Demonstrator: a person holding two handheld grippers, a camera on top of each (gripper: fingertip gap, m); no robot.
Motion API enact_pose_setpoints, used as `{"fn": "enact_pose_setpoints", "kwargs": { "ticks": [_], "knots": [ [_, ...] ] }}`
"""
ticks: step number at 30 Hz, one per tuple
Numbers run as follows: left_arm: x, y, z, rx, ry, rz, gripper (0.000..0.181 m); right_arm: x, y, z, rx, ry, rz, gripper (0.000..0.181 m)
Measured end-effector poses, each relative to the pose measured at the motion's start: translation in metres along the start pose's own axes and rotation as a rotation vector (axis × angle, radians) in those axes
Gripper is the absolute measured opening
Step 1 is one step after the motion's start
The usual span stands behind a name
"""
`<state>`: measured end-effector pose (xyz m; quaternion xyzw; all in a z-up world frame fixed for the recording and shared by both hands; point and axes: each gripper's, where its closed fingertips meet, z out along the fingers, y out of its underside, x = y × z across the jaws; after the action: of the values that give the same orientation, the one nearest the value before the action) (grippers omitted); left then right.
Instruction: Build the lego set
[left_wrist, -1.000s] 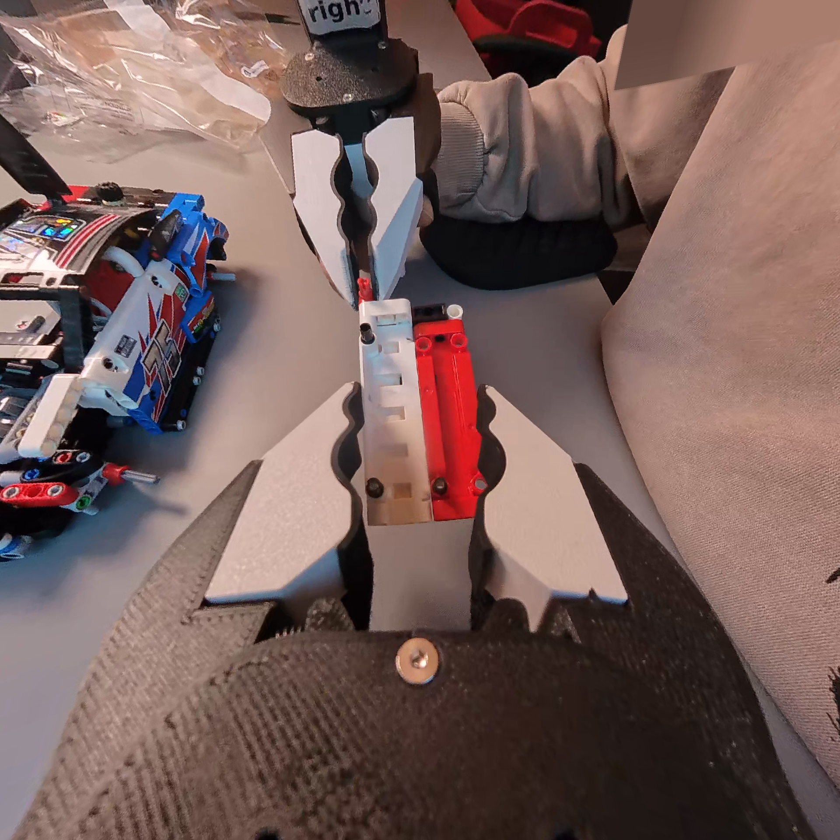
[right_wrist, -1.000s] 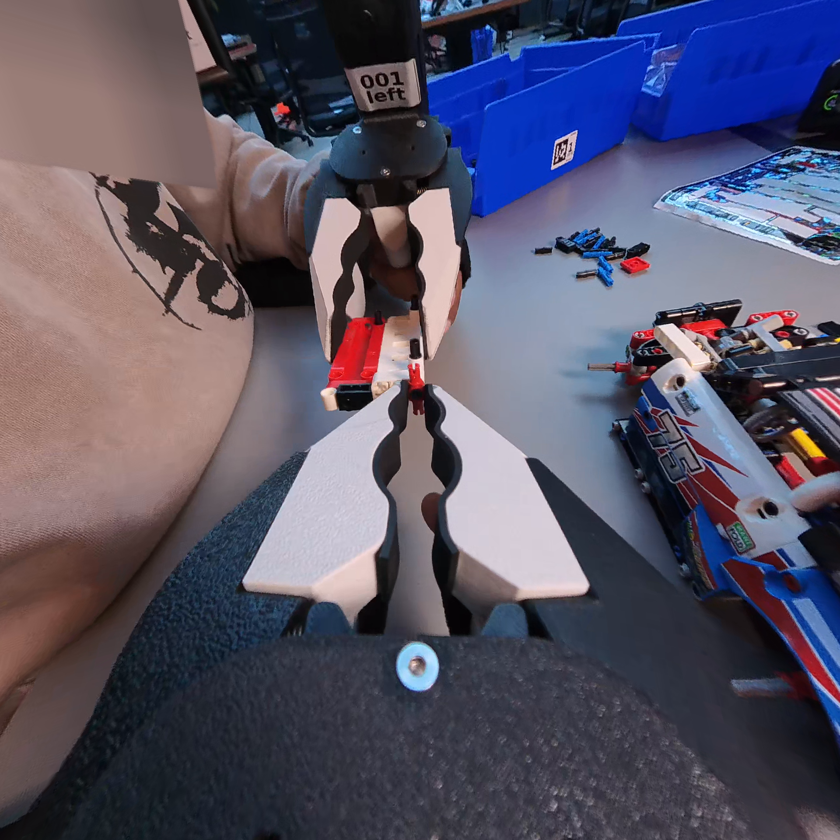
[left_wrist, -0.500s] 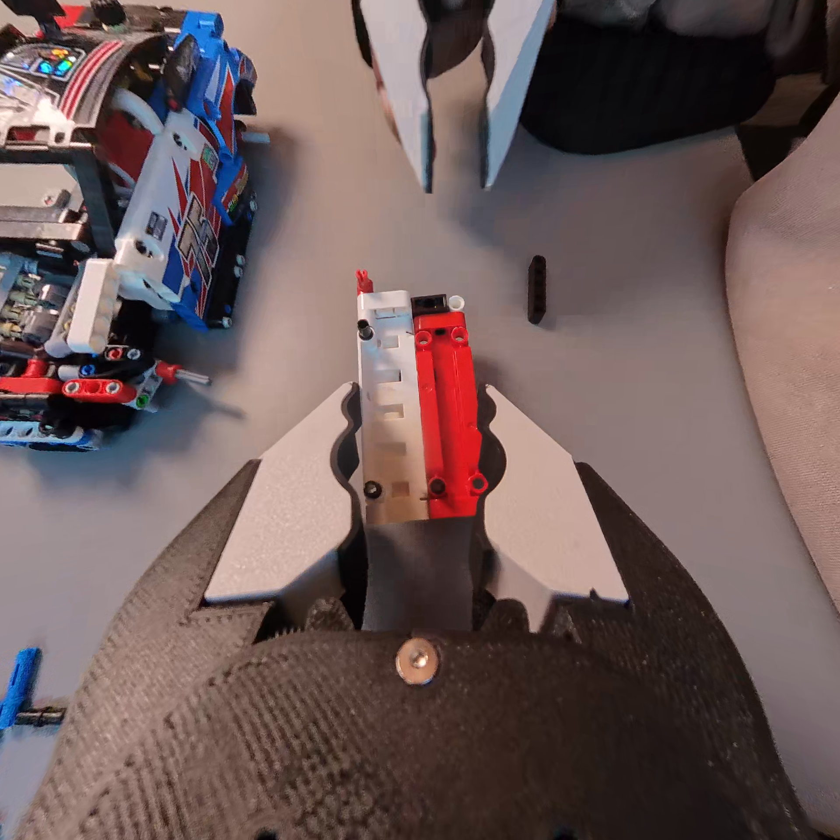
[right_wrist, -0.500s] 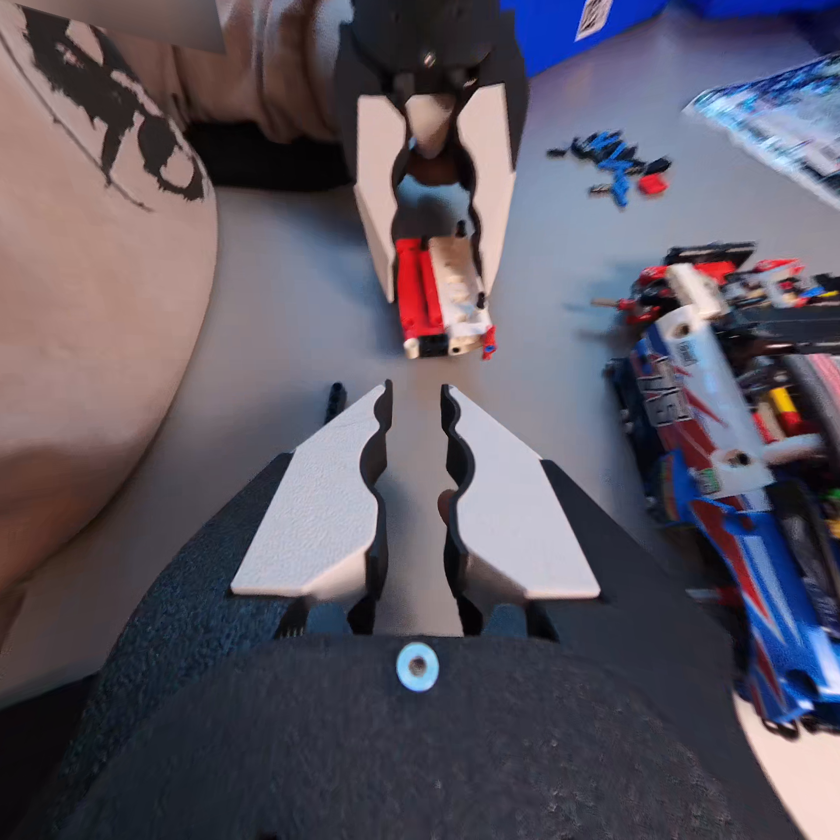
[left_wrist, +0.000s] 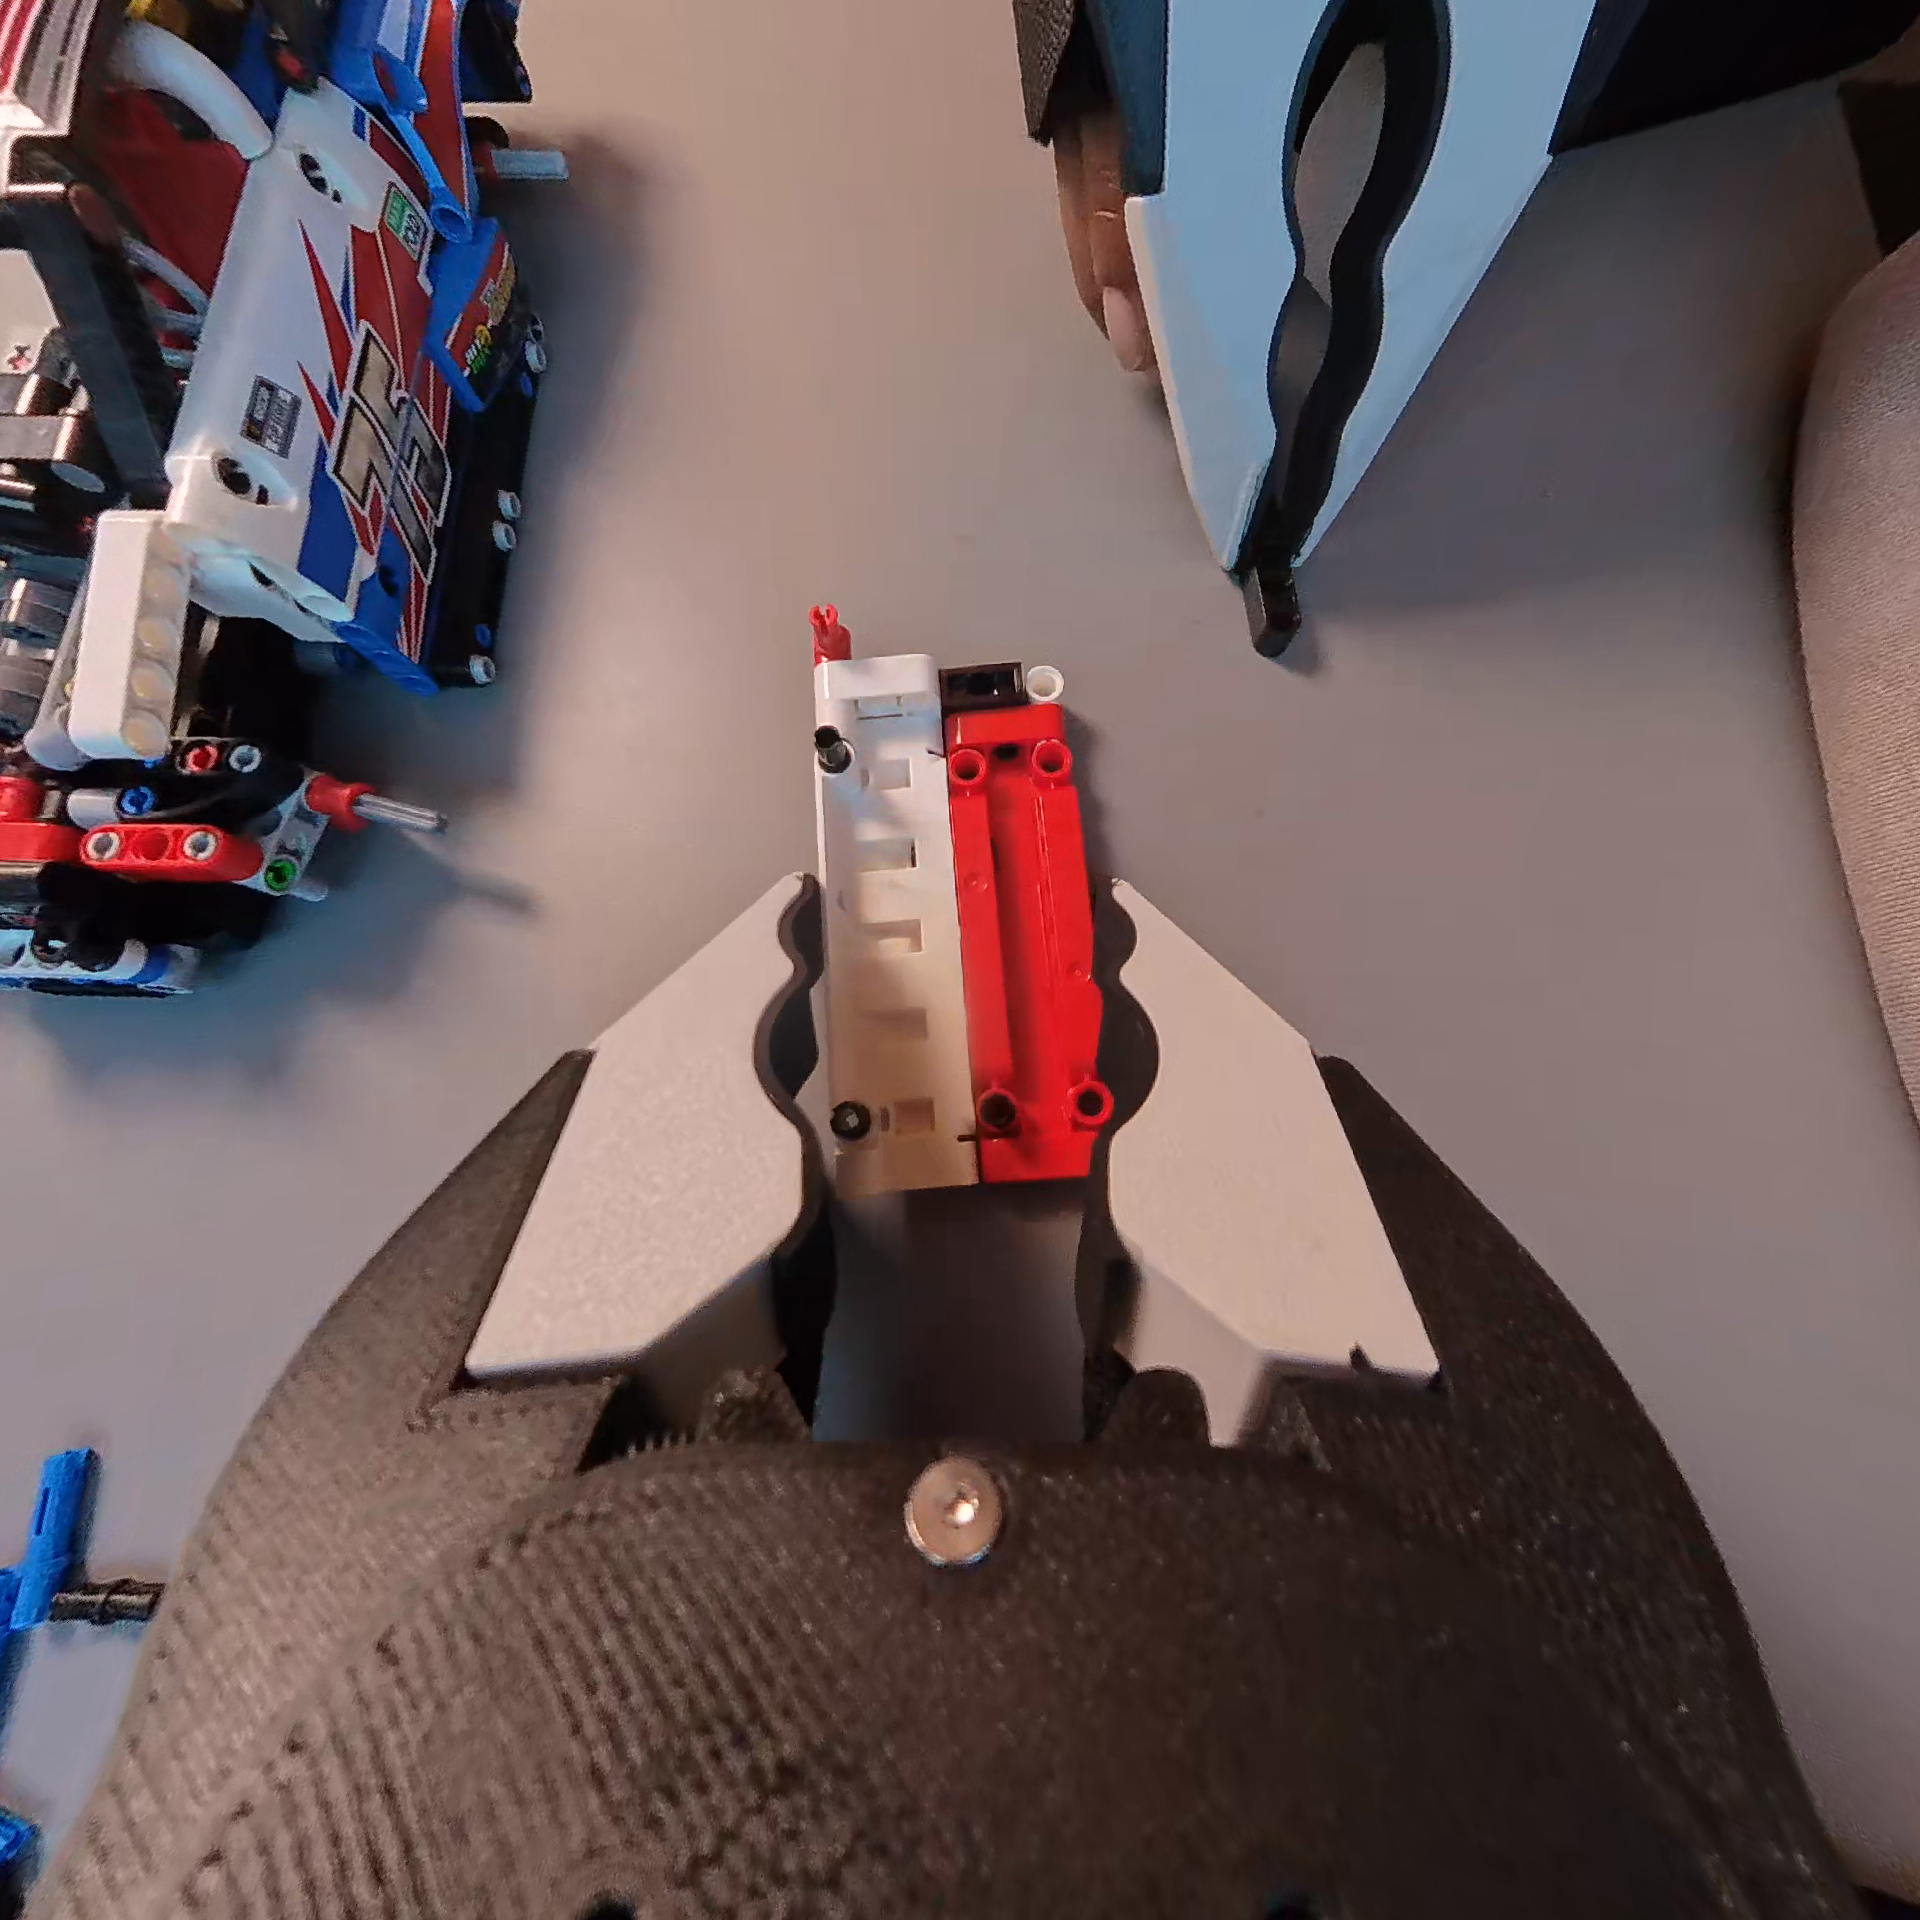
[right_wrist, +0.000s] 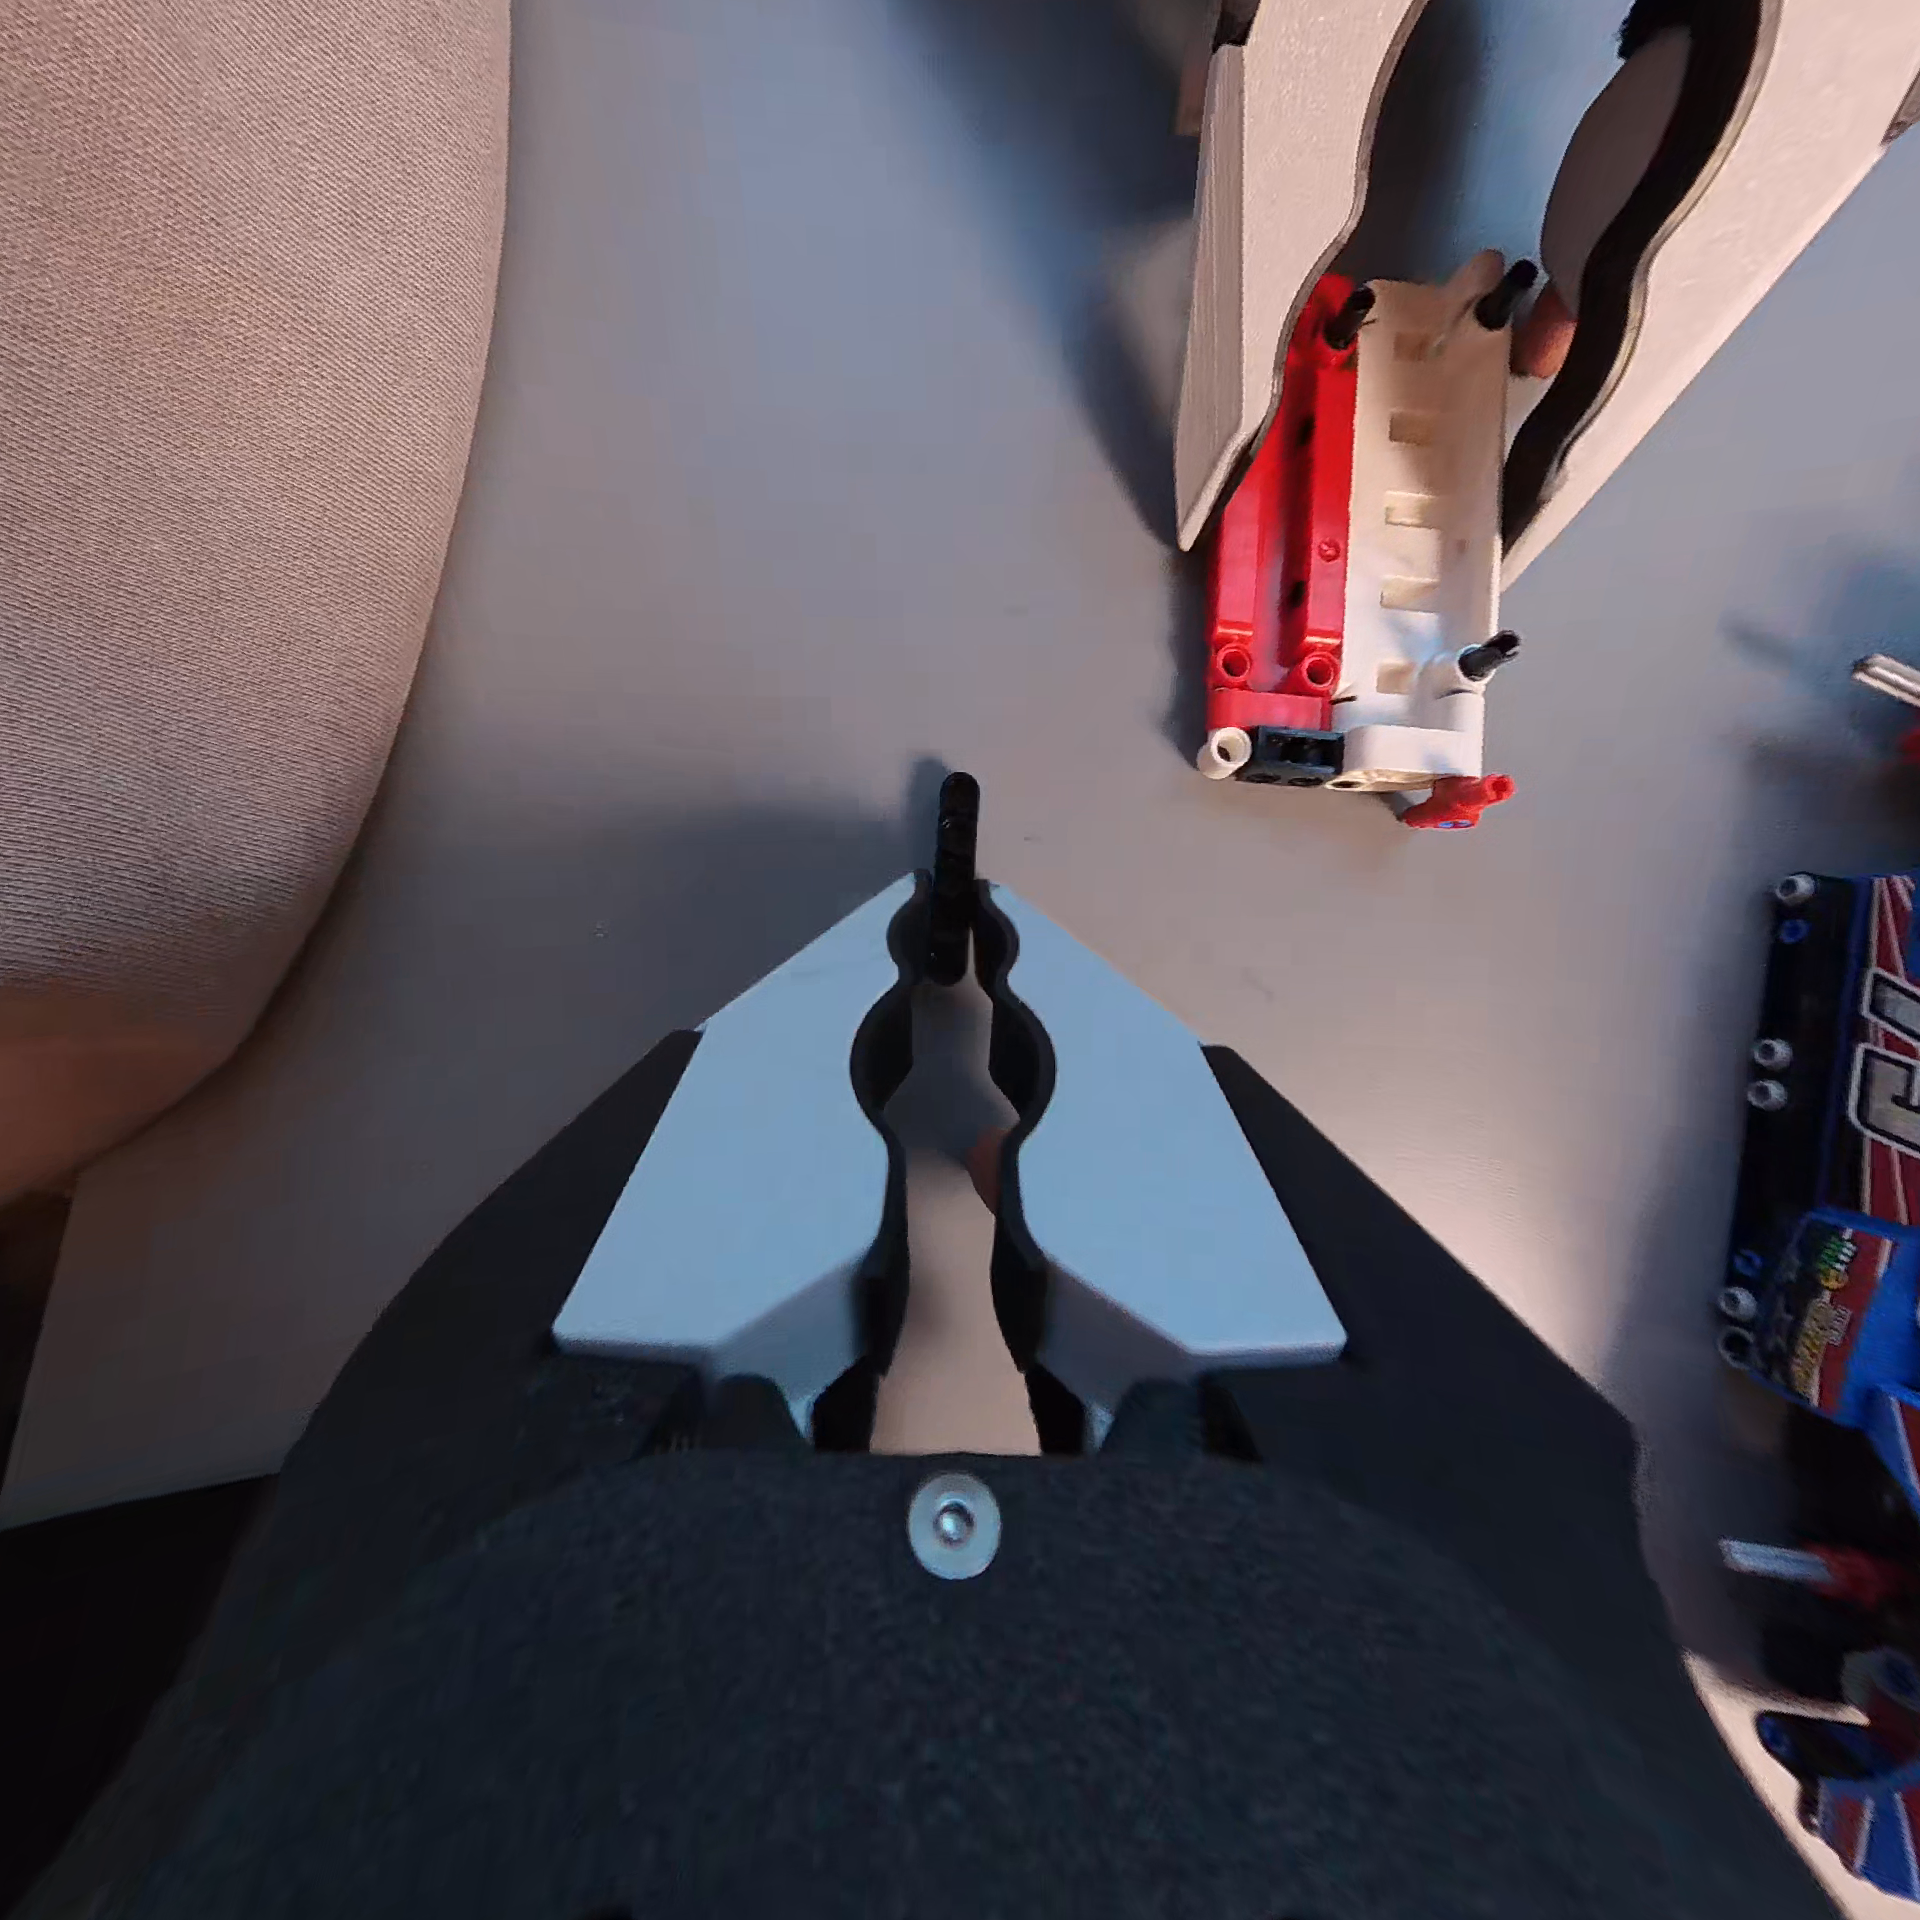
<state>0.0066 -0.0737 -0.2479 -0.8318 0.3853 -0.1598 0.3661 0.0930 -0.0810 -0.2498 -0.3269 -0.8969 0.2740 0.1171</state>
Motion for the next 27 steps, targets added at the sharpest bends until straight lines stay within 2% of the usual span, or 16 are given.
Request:
{"fn": "enact_pose_setpoints", "kwargs": {
  "ticks": [1,4,7,11,13,15,19,22,27],
  "knots": [
    [-0.001,0.000,0.000,-0.001,-0.003,-0.005,0.052,0.001,0.000,0.000,0.008,-0.003,0.005,0.003],
    [-0.002,0.000,-0.002,0.005,-0.012,-0.017,0.056,0.007,-0.001,-0.002,0.053,0.006,0.034,0.003],
    [-0.003,-0.005,-0.008,0.042,-0.018,-0.037,0.058,0.020,-0.009,-0.010,0.166,0.038,0.086,0.003],
    [-0.011,-0.021,-0.023,0.176,-0.039,-0.089,0.053,0.050,-0.030,-0.032,0.394,0.128,0.199,0.004],
    [-0.009,-0.034,-0.031,0.265,-0.017,-0.115,0.042,0.067,-0.036,-0.040,0.472,0.190,0.279,0.004],
    [-0.006,-0.047,-0.036,0.358,0.015,-0.159,0.035,0.079,-0.037,-0.040,0.492,0.252,0.315,0.004],
    [-0.006,-0.062,-0.038,0.464,0.045,-0.240,0.036,0.074,-0.052,-0.033,0.533,0.254,0.283,0.004],
    [-0.002,-0.064,-0.037,0.469,0.058,-0.223,0.033,0.066,-0.059,-0.023,0.536,0.207,0.274,0.003],
    [0.012,-0.058,-0.029,0.405,0.095,-0.155,0.012,0.057,-0.064,-0.016,0.540,0.171,0.255,0.004]
  ]
}}
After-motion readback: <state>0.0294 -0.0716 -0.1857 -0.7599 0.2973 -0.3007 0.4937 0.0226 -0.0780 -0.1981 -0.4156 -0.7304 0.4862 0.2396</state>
